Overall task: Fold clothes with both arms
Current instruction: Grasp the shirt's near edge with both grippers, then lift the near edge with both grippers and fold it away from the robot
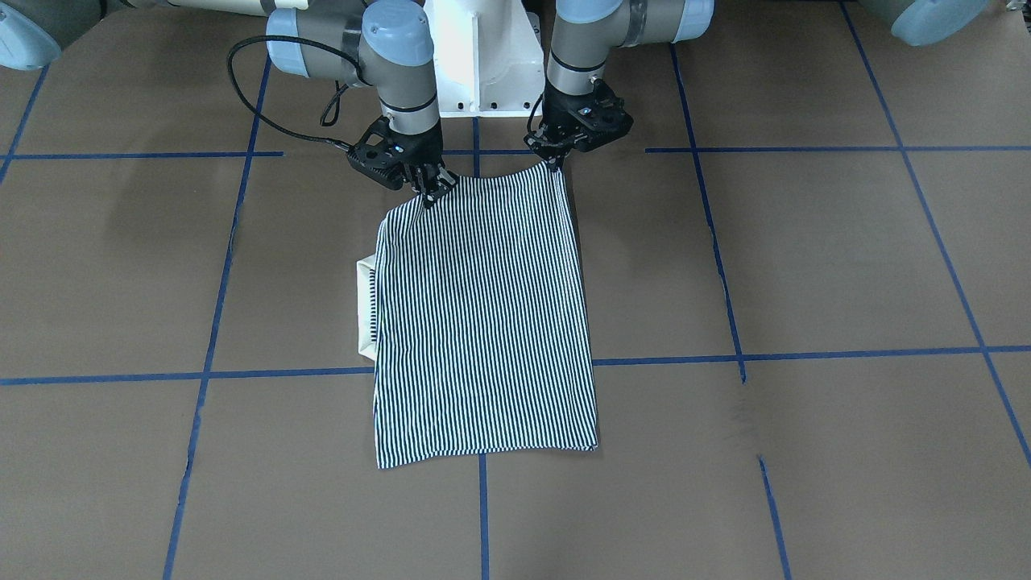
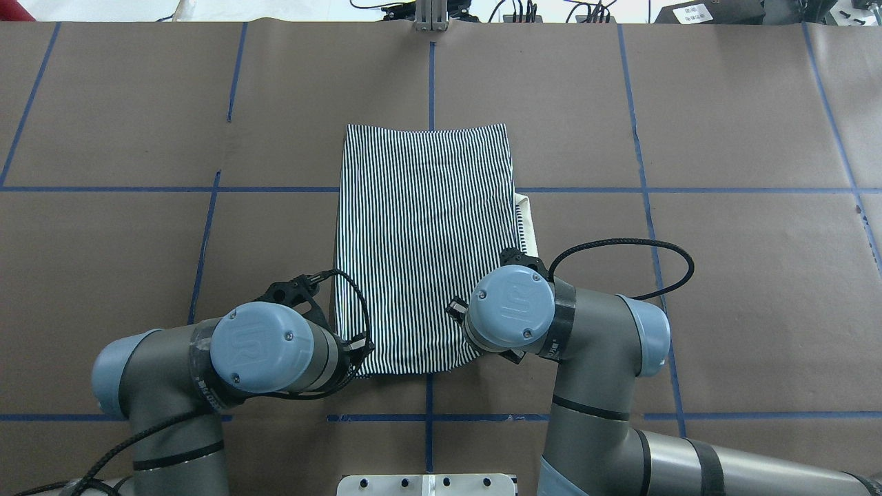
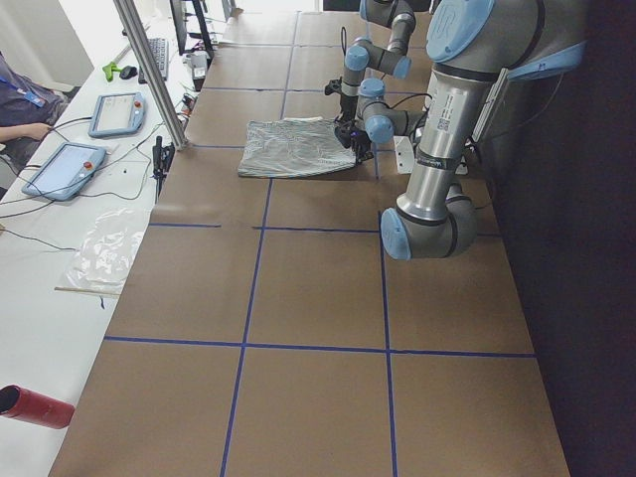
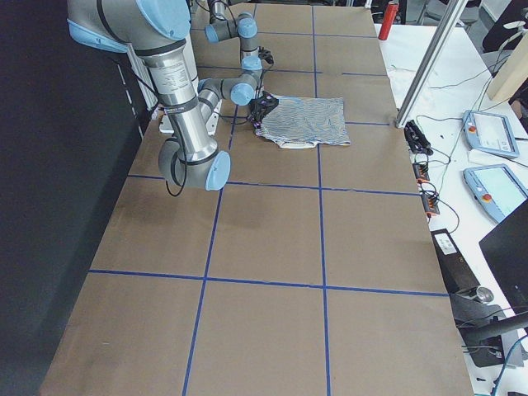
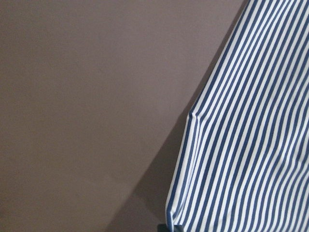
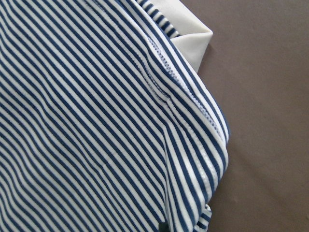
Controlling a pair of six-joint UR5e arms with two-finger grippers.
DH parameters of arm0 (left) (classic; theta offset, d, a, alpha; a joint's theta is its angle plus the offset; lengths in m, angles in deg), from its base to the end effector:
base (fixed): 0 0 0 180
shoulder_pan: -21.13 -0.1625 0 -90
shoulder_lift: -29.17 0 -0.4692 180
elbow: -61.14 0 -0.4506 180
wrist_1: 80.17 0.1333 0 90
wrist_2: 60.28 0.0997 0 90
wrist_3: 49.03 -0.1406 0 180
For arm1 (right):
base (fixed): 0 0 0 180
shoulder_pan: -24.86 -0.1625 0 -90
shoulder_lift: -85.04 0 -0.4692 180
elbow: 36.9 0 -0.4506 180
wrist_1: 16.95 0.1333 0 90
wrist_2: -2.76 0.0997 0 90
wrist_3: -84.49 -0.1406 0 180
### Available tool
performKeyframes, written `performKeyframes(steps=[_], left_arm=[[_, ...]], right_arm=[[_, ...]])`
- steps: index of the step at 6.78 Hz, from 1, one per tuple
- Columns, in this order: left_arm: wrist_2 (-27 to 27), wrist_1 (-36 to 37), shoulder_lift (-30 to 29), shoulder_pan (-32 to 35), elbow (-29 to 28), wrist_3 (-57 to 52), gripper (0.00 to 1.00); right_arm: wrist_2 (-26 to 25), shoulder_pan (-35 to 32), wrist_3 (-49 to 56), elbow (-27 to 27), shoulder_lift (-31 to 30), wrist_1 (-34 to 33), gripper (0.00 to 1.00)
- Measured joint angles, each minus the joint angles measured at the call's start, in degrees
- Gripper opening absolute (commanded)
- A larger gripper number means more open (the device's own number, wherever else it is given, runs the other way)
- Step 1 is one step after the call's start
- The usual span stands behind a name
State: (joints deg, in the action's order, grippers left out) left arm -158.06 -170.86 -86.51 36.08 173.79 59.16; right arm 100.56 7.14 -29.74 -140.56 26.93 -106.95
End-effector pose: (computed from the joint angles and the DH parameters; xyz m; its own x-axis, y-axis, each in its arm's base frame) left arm 0.6212 -0.2841 0.2649 0.5530 -0.4678 -0.6895 0.3468 0.8817 -0.3200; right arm -0.6632 -0.3318 0.2656 0.5224 0.5938 0.6120 -0.4646 0.8000 -0.3796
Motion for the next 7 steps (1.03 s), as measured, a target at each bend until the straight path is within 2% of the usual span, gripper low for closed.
performKeyframes(steps=[3,5,7], left_arm=[[-0.01,0.18,4.72,-4.89,6.19,0.36,0.00],[-0.14,0.39,6.83,-5.35,9.06,0.32,0.00],[-0.14,0.75,4.52,-4.55,8.90,-0.07,0.00]], right_arm=[[0.05,4.43,-0.06,-8.13,-3.98,-0.05,0.00],[-0.16,5.06,0.18,-8.82,-4.41,-0.04,0.00],[-0.38,2.67,2.93,-8.22,-3.72,0.30,0.00]])
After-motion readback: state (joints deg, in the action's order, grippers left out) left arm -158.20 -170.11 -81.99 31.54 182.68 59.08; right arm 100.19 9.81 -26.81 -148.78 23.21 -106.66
